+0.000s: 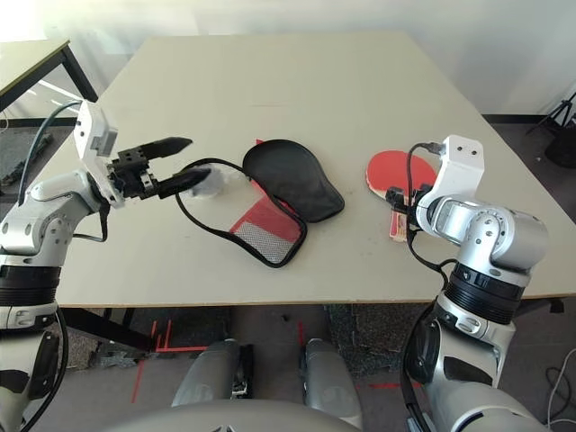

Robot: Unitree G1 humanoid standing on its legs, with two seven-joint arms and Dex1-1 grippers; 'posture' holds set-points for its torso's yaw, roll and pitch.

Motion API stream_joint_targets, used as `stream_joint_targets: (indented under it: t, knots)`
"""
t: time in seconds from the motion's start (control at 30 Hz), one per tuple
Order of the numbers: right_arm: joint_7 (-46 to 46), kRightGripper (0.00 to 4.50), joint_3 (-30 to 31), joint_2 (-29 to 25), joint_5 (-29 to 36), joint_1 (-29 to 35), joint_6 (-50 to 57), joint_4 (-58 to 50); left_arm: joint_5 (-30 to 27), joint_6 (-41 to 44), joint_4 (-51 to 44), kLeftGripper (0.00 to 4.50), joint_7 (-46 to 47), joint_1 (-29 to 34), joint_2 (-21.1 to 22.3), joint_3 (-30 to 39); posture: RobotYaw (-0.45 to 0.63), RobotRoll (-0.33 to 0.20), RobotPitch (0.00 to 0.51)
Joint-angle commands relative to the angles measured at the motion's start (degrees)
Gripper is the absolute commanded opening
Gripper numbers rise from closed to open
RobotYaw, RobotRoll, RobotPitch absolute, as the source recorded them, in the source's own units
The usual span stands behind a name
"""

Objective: Store the ping-pong paddle in its case and zip it.

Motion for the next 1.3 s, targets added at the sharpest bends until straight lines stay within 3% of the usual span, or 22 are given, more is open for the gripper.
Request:
stream_joint_targets:
  t: [0.03, 0.5, 0.6, 0.83, 0.87, 1.1, 1.3]
  knots:
    - [0.25, 4.45, 0.3, -0.06, -2.08, 0.38, -2.34, 3.66, 0.38, 0.95, -2.0, 4.5, -1.18, -0.46, 0.51, -0.96, 0.01, 0.0, 0.053]
    - [2.89, 4.45, 4.15, 2.0, -4.13, -0.71, -7.1, 13.26, 0.08, 4.02, -6.18, 4.5, -1.07, 2.96, 0.53, -0.28, 0.05, 0.0, 0.052]
    - [2.75, 3.89, 3.98, 2.32, -4.59, -0.61, -7.43, 13.65, 0.45, 3.23, -5.12, 4.5, -1.33, 2.98, 0.55, -0.06, 0.05, 0.0, 0.051]
    - [4.7, 1.25, 5.43, 1.49, -4.18, 0.23, -6.18, 8.81, 1.18, 1.51, -3.0, 4.5, -1.98, 3.49, 0.77, 0.14, 0.04, 0.0, 0.055]
    - [5.64, 1.07, 6.01, 1.05, -3.7, 0.43, -5.61, 7.53, 1.2, 1.5, -2.97, 4.5, -1.97, 3.51, 0.77, 0.14, 0.04, 0.0, 0.055]
    - [11.15, 1.08, 8.67, -3.84, -1.41, -1.09, -2.09, 0.6, 1.57, 1.7, -3.17, 4.5, -1.91, 3.54, 0.82, -0.01, 0.03, 0.0, 0.057]
    - [19.56, 1.08, 15.68, -7.0, 4.62, -4.06, 2.27, -4.71, 2.95, -0.24, -1.53, 4.5, -2.27, 3.17, 0.95, -0.13, 0.04, 0.0, 0.074]
